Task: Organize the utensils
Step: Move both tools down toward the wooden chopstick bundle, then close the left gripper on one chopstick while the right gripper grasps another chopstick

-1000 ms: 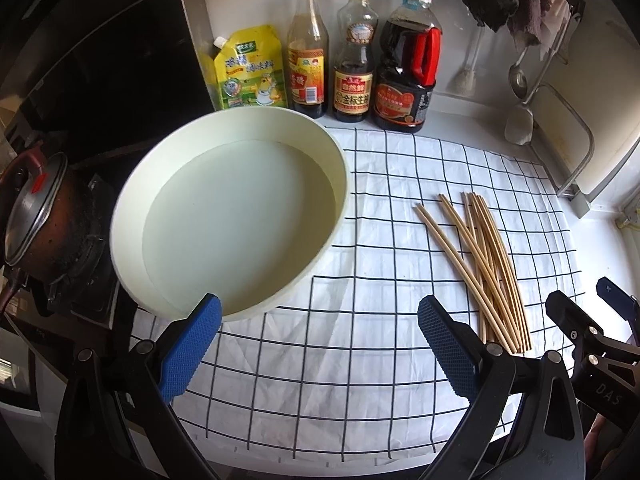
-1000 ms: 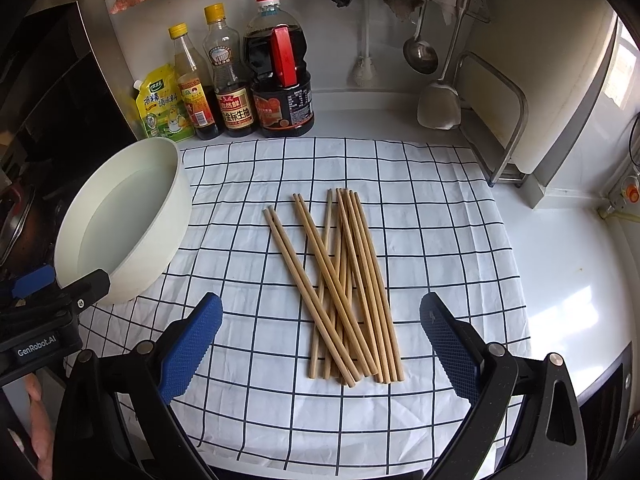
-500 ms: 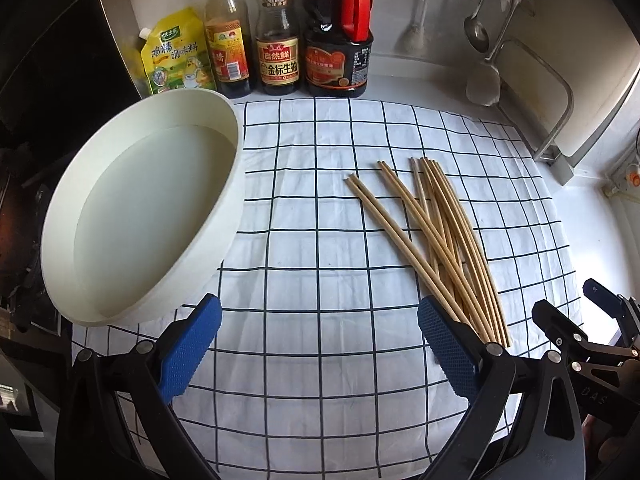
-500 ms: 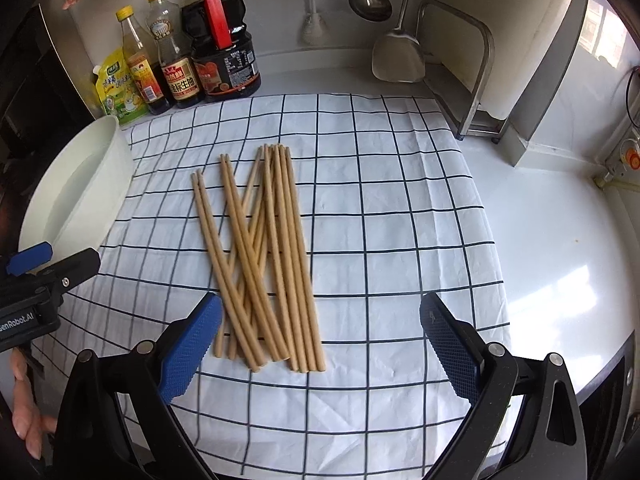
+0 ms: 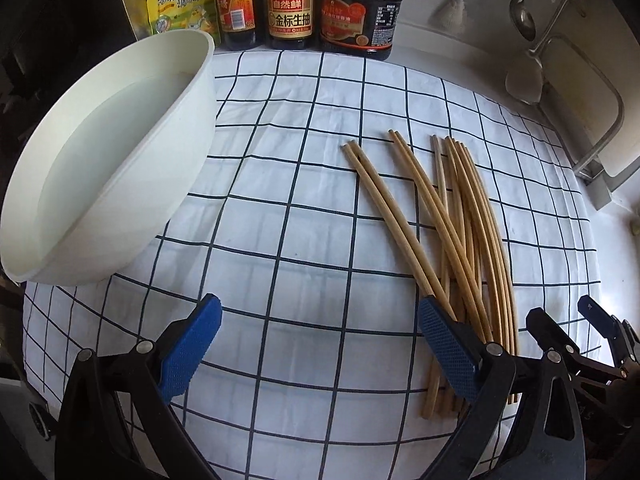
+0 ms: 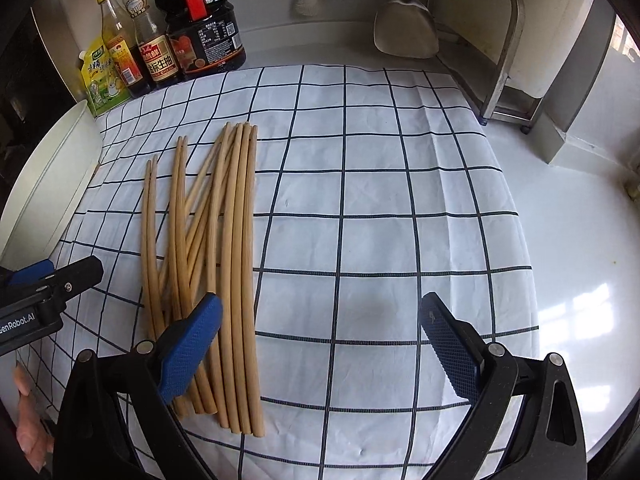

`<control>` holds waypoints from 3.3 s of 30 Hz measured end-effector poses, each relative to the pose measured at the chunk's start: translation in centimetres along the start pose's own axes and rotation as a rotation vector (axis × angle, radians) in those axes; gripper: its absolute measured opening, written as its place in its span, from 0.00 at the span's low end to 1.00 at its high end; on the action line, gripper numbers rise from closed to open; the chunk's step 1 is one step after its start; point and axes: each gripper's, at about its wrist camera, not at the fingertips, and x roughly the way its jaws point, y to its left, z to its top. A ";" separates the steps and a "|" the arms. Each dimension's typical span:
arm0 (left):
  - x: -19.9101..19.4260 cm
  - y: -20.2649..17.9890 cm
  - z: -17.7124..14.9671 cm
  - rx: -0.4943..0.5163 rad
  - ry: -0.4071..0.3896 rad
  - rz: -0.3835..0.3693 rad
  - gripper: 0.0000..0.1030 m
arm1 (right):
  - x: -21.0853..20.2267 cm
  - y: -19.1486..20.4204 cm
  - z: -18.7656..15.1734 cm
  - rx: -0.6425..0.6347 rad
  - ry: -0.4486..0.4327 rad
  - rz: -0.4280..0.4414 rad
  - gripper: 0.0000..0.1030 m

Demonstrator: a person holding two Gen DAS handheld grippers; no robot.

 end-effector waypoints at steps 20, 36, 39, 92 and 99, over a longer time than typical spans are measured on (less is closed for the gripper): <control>2.2 -1.6 -0.2 -0.040 0.012 0.009 0.94 | 1.9 0.5 0.8 -0.122 -0.021 -0.069 0.92; 2.3 -2.3 -0.6 -0.032 0.003 0.034 0.94 | 2.1 -0.5 0.5 -0.106 -0.012 -0.085 0.92; 2.2 -2.4 -0.7 -0.032 0.002 0.035 0.94 | 2.1 -0.4 0.4 -0.108 -0.014 -0.084 0.92; 2.8 0.5 -1.5 -0.024 0.030 0.091 0.95 | 1.5 0.3 1.0 -0.111 -0.050 -0.053 0.92; 2.3 1.6 -1.8 -0.016 0.031 0.109 0.95 | 2.0 0.8 0.9 -0.127 -0.040 -0.079 0.92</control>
